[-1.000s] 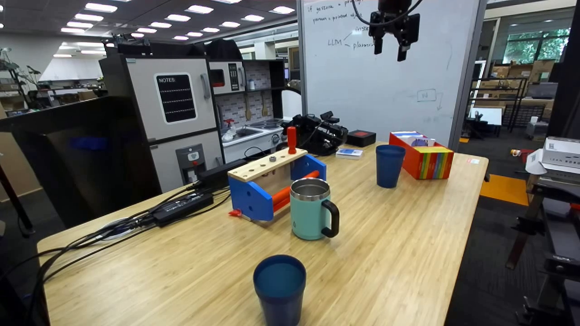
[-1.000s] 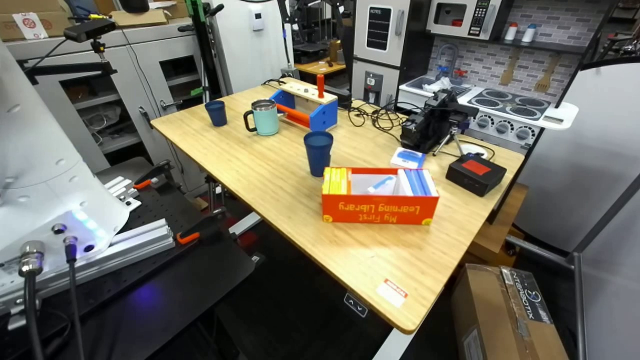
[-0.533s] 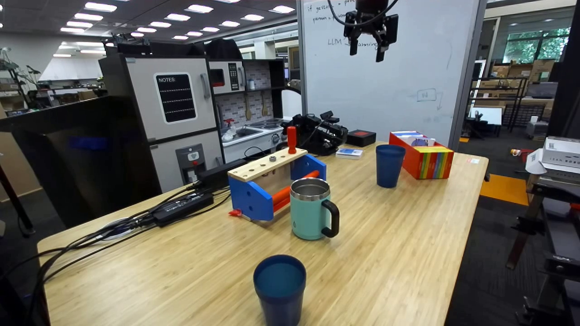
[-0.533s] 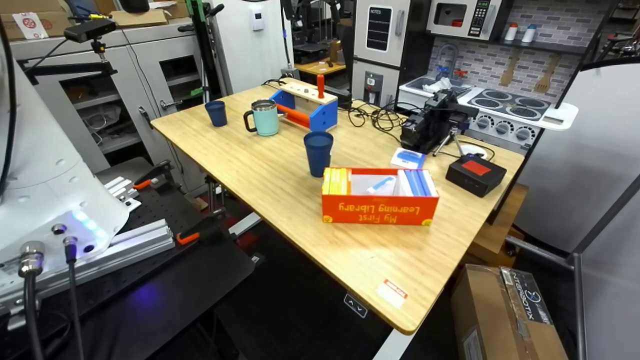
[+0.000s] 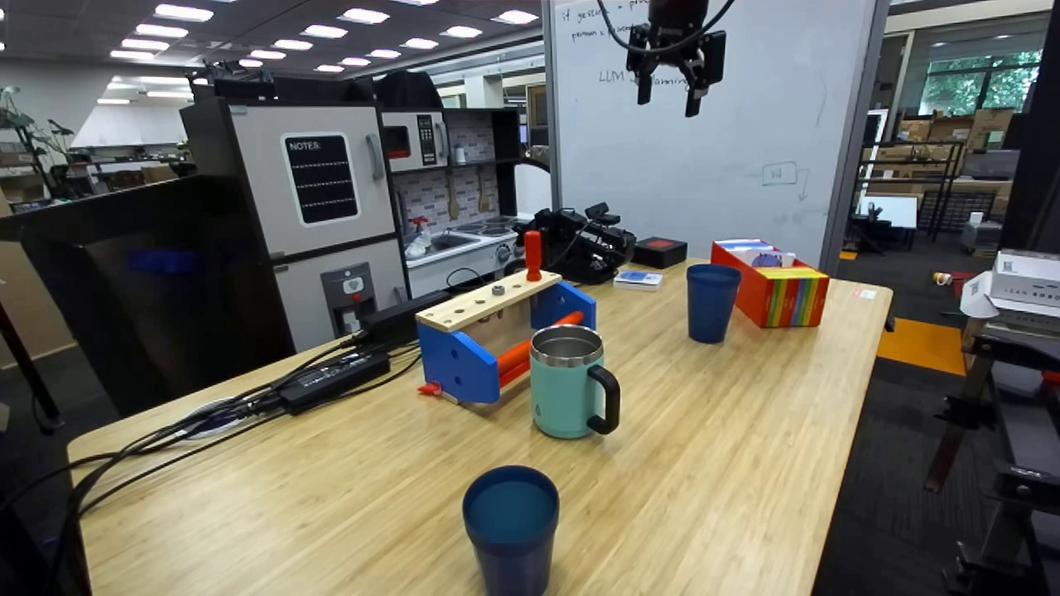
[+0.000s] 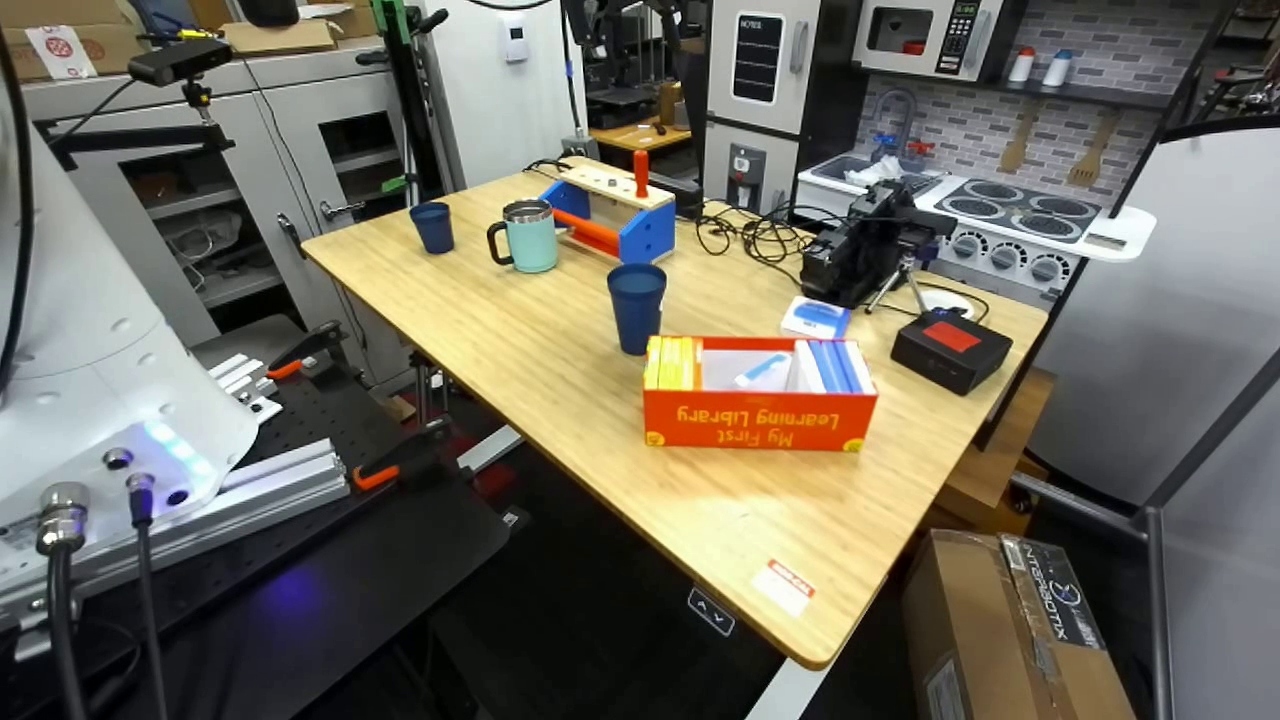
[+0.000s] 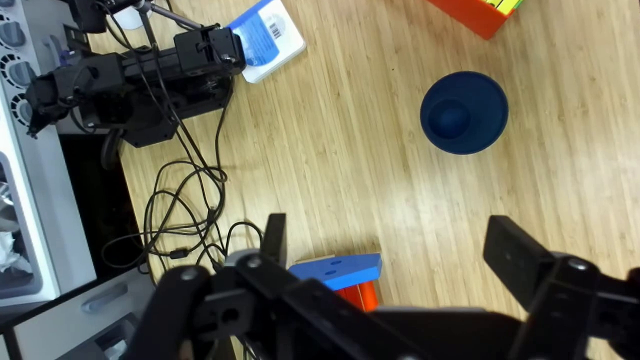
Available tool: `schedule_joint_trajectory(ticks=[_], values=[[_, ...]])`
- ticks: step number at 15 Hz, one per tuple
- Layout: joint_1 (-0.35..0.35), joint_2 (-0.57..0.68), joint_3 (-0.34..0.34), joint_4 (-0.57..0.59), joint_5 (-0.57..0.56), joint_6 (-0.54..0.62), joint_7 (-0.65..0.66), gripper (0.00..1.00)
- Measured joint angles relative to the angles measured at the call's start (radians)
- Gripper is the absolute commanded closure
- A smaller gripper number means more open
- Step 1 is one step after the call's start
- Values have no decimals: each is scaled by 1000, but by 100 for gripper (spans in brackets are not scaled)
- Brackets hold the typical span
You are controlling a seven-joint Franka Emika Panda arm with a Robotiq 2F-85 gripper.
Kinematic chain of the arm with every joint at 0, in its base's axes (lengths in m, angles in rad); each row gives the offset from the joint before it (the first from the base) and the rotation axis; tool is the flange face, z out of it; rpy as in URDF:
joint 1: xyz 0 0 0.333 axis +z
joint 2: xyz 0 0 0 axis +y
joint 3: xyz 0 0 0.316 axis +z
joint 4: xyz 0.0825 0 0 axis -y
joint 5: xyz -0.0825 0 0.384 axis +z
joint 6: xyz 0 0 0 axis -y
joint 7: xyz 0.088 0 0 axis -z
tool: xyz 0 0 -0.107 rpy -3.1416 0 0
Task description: Screw the bolt
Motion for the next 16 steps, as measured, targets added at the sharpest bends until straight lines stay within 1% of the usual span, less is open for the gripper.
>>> schedule_joint_trajectory(ticks=[3,6,7,9,10,12,14,16], values=[[-1,75,1,17,0,106,-4,0],[-7,182,3,72,-2,226,-14,0],[-10,217,6,95,0,267,-27,0],[-28,282,31,146,23,360,-97,0],[-43,315,56,176,52,399,-151,0],[-81,371,129,242,133,430,-281,0],[-127,425,225,314,232,425,-426,0],[-169,480,320,390,333,385,-565,0]])
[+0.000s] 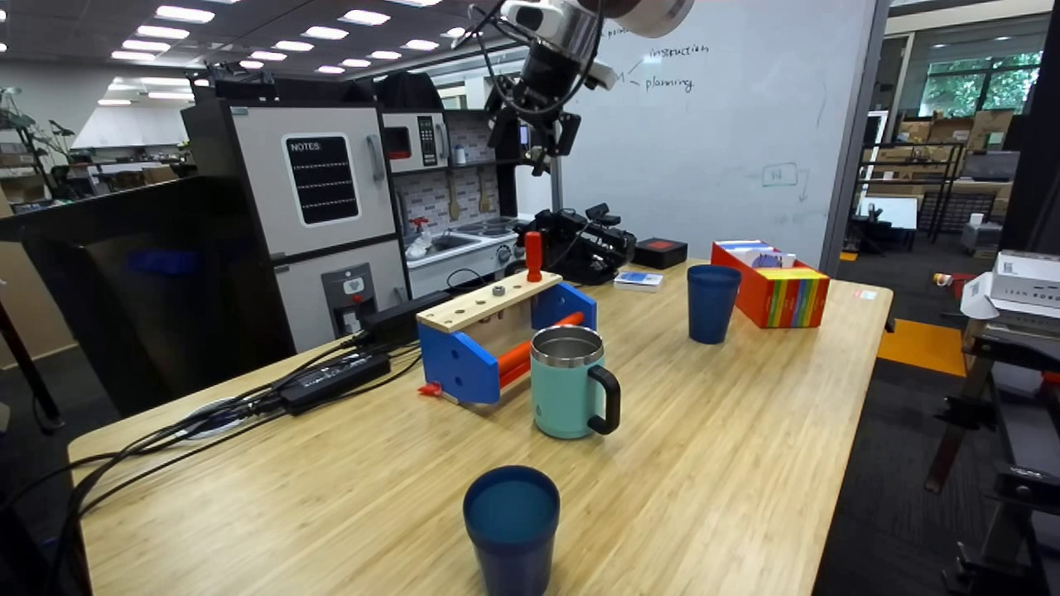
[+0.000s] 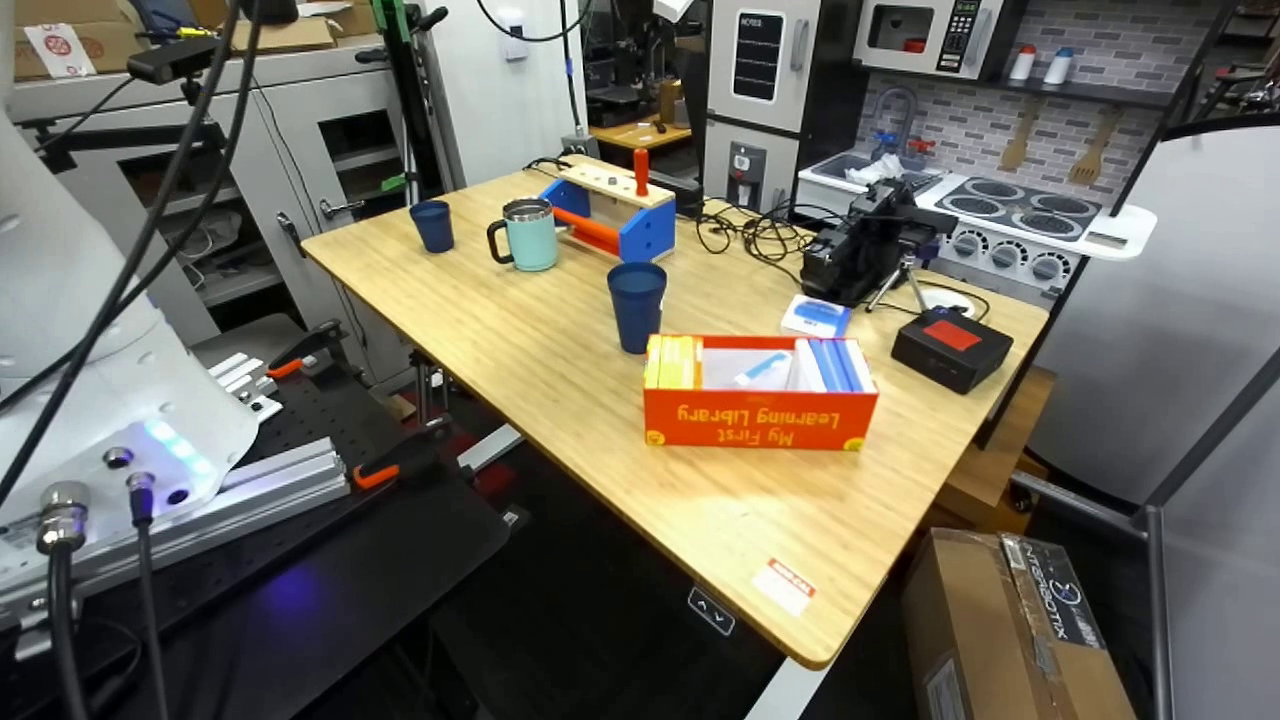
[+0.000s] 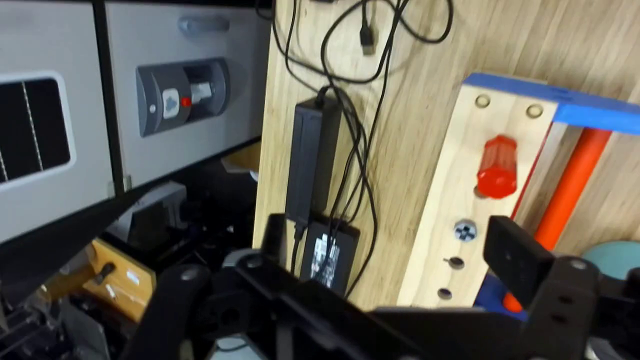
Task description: Screw the bolt
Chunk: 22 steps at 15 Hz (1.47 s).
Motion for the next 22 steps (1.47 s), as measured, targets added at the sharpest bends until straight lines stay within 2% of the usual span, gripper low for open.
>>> schedule_joint_trajectory(ticks=[2,4,6,9,11,14,22], values=[[-29,45,72,75,87,-82,-122,0],[-40,74,105,140,158,-203,-213,0],[-40,88,110,197,204,-360,-263,0],[-39,88,107,255,197,-612,-261,0],[-4,87,71,313,185,-751,-256,0],[41,88,32,351,174,-804,-254,0],[57,91,6,351,178,-805,-246,0]])
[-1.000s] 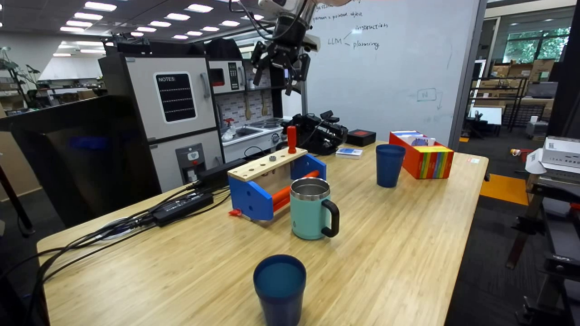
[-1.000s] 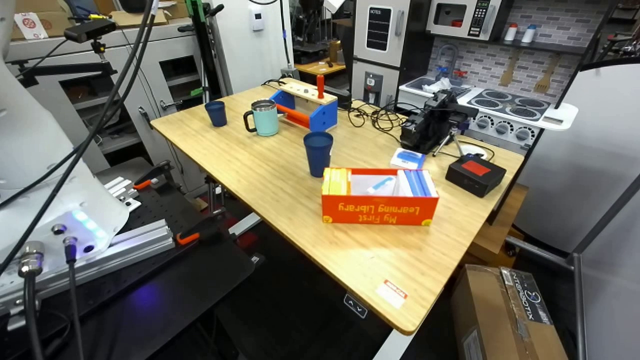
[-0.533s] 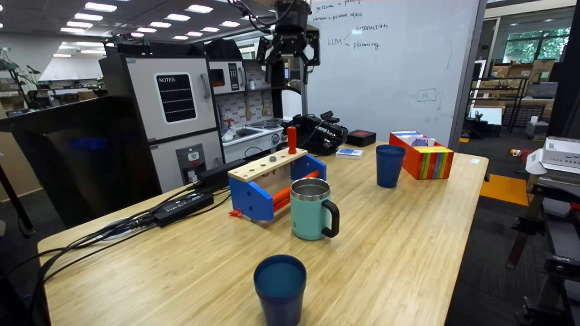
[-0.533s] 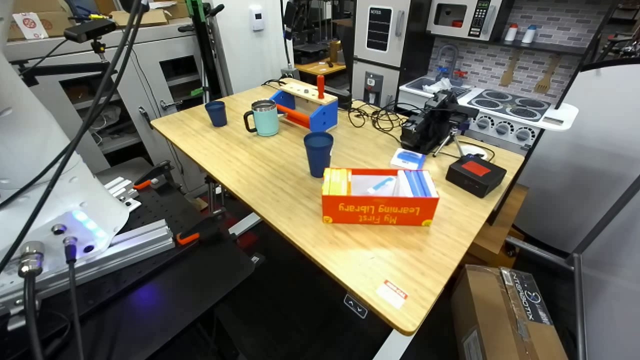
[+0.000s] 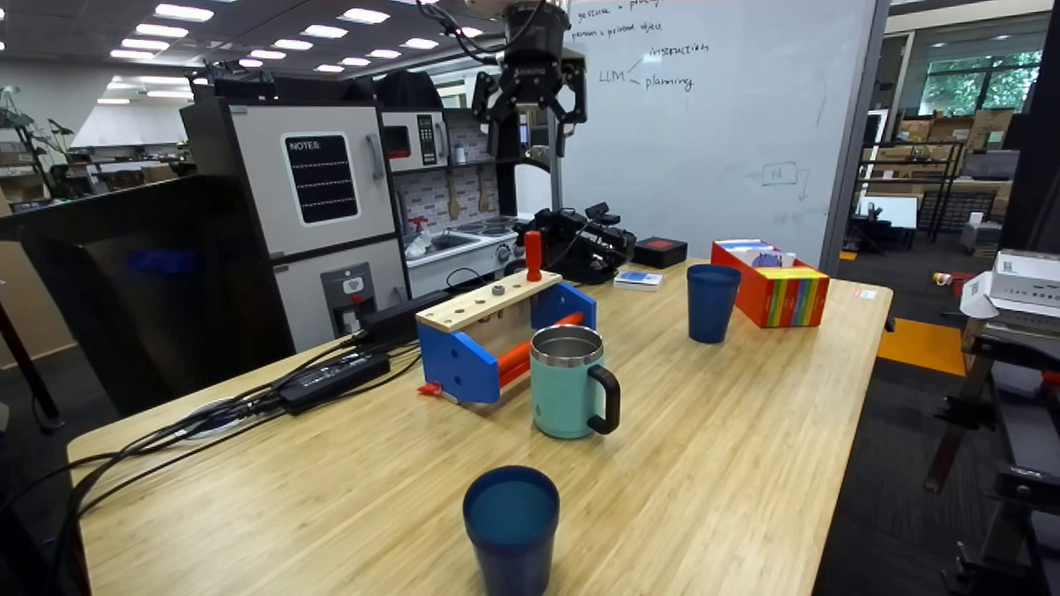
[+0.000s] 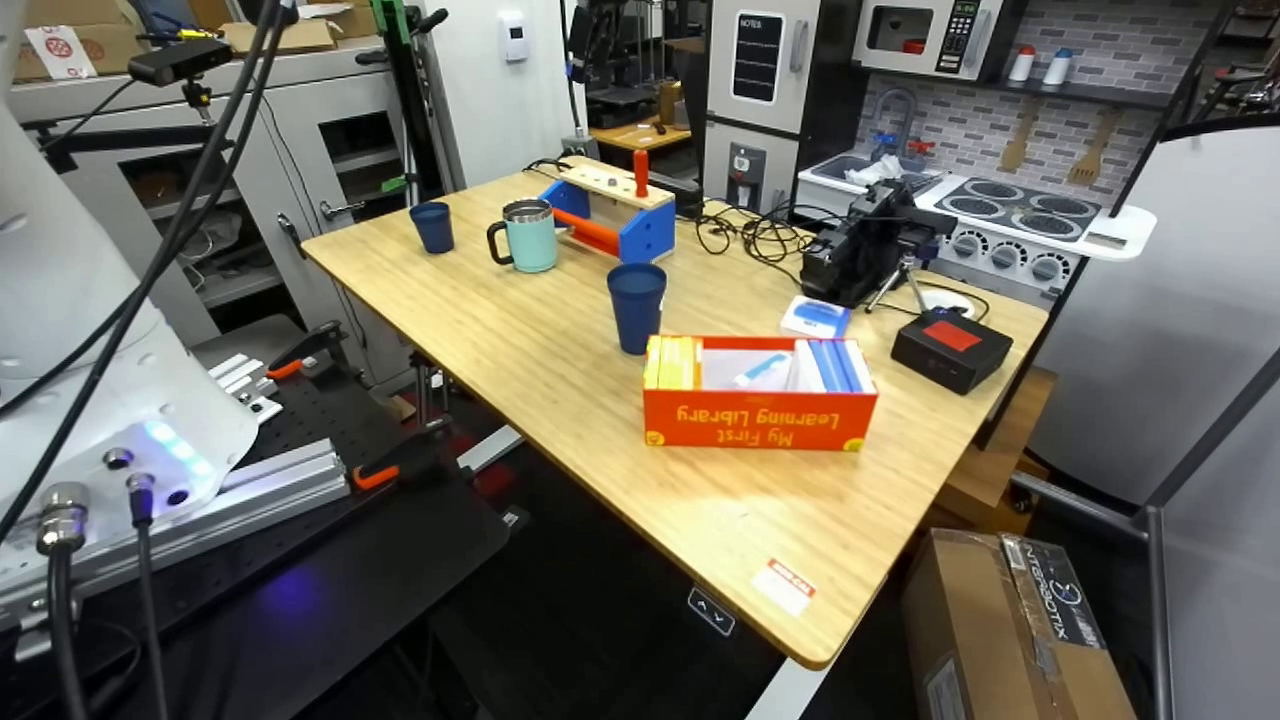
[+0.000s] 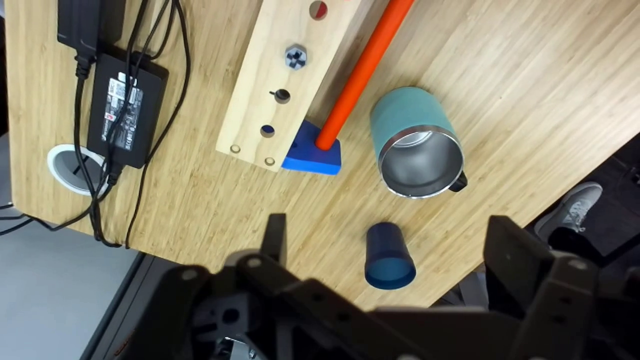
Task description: Screw the bolt
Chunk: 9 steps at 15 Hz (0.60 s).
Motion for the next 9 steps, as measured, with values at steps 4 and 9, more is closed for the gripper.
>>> schedule_joint_trajectory(ticks=[4,9], values=[[99,4,-65,0,-48,2,191,0],[248,41,-120,17,-208,-4,543,0]])
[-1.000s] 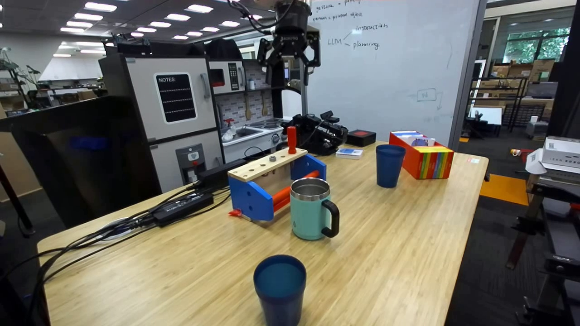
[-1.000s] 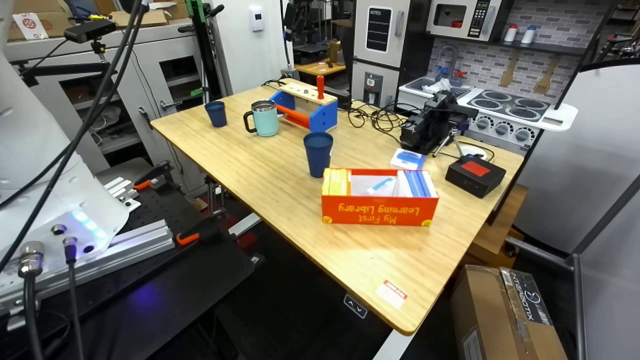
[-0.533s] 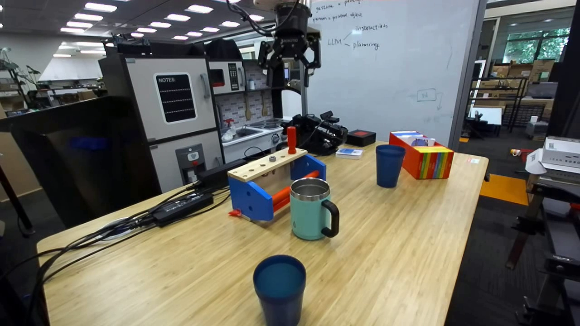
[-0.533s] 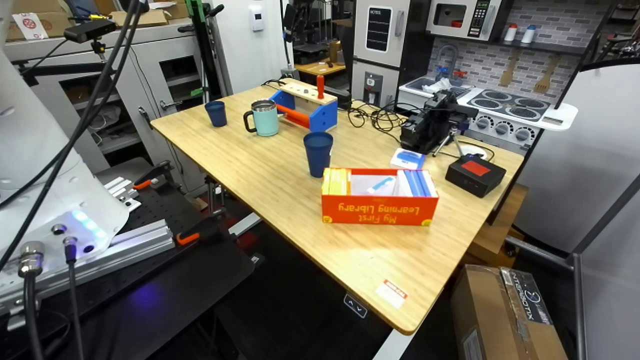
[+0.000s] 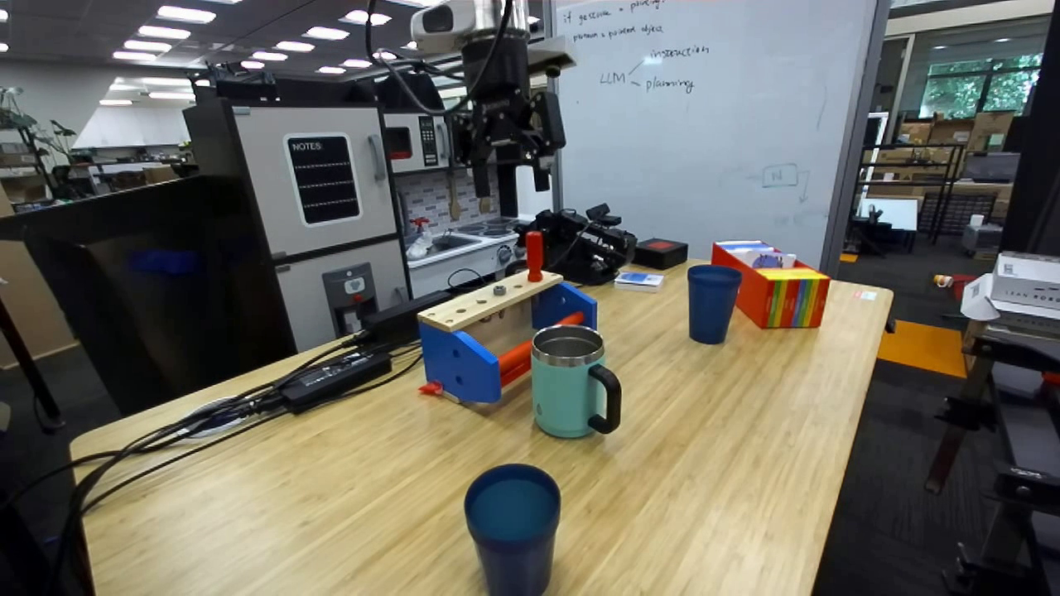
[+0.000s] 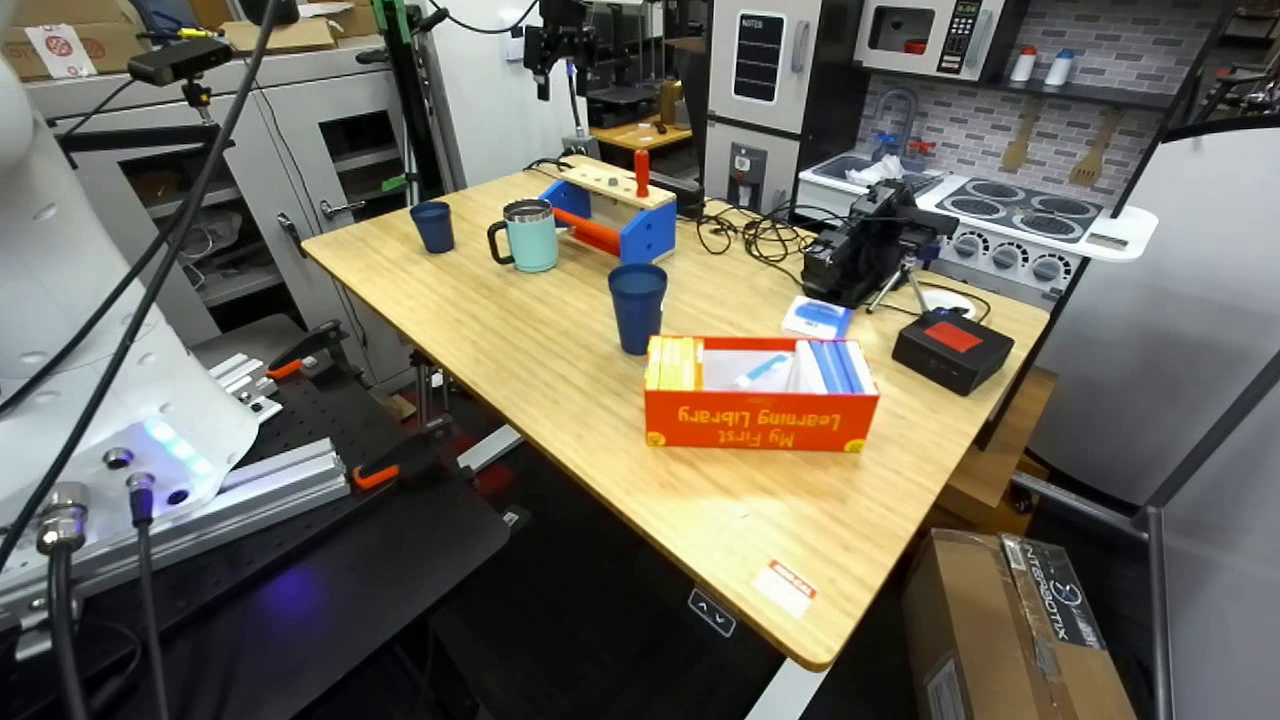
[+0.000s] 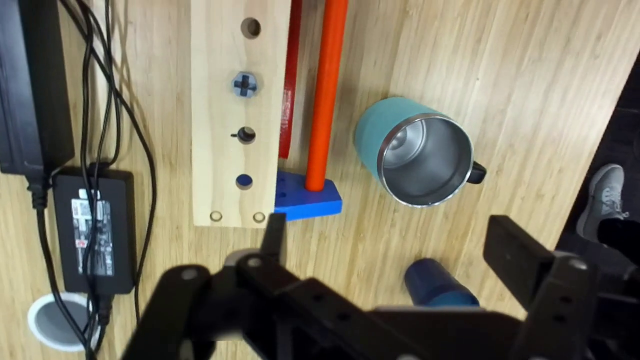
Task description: Screw the bolt
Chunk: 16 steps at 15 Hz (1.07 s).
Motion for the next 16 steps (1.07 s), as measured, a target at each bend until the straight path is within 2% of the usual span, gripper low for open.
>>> schedule_joint_trajectory(ticks=[2,5,10,13,16], values=[[34,24,-23,12,-66,0,117,0],[37,62,-55,23,-132,32,218,0],[15,112,-71,19,-159,191,307,0],[30,140,-70,13,-202,306,338,0],[53,151,-69,-6,-231,371,376,0]])
